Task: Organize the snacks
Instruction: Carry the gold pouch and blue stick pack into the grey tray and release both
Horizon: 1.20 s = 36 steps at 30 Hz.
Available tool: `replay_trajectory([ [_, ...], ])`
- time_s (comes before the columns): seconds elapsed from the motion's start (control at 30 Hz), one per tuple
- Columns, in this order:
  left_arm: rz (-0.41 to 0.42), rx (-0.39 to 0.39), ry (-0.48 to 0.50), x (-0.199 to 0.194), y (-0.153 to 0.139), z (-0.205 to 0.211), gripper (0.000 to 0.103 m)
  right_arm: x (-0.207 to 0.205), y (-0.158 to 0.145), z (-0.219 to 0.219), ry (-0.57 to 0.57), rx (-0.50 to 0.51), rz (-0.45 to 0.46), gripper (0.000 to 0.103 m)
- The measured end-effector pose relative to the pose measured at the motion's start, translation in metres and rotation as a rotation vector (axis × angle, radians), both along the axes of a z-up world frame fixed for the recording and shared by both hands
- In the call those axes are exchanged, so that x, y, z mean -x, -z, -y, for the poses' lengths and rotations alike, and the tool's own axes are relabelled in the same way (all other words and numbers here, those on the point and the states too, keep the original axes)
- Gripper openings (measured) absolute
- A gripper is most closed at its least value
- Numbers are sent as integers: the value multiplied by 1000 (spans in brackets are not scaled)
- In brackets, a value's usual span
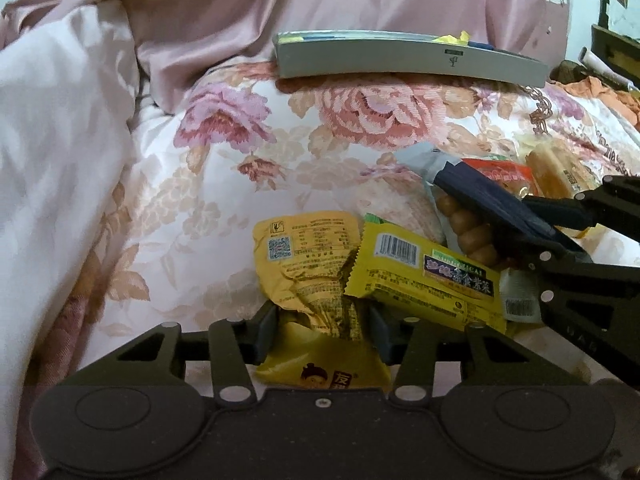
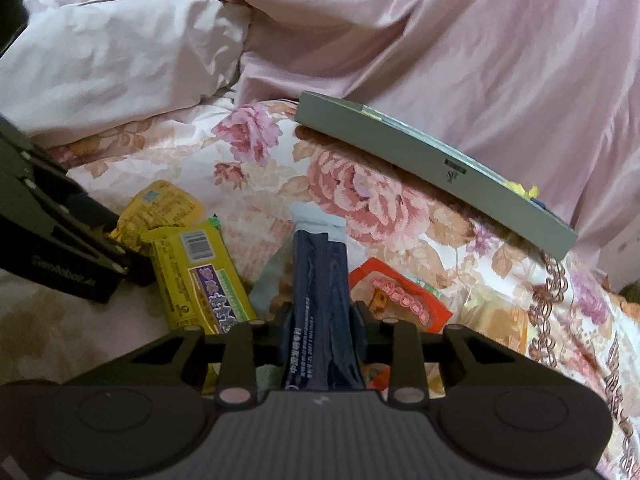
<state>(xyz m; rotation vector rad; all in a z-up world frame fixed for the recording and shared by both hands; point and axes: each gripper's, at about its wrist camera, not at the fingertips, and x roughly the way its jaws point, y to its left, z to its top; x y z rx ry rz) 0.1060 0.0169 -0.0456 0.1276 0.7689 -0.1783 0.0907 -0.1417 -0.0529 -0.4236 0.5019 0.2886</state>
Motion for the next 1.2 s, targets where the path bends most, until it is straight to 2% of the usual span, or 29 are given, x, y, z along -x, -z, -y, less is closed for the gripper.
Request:
replay_trajectory([
  [0.13, 33, -12, -38, 1, -3, -3, 50, 4, 4, -7, -16, 66, 37, 30],
  [0.4, 114, 18, -104, 3, -14, -11, 50, 10, 7, -12, -24, 143, 100, 29],
  [0.7, 202, 119, -90, 4, -33, -4, 50, 13, 4, -14, -31, 177, 172, 29],
  [0.97, 272, 207, -47, -41, -63, 26, 50, -2, -16, -1, -1, 151, 236, 29],
  [1.2, 326, 265, -16, -108, -99, 51, 50, -48, -50, 28, 58, 143, 326, 29],
])
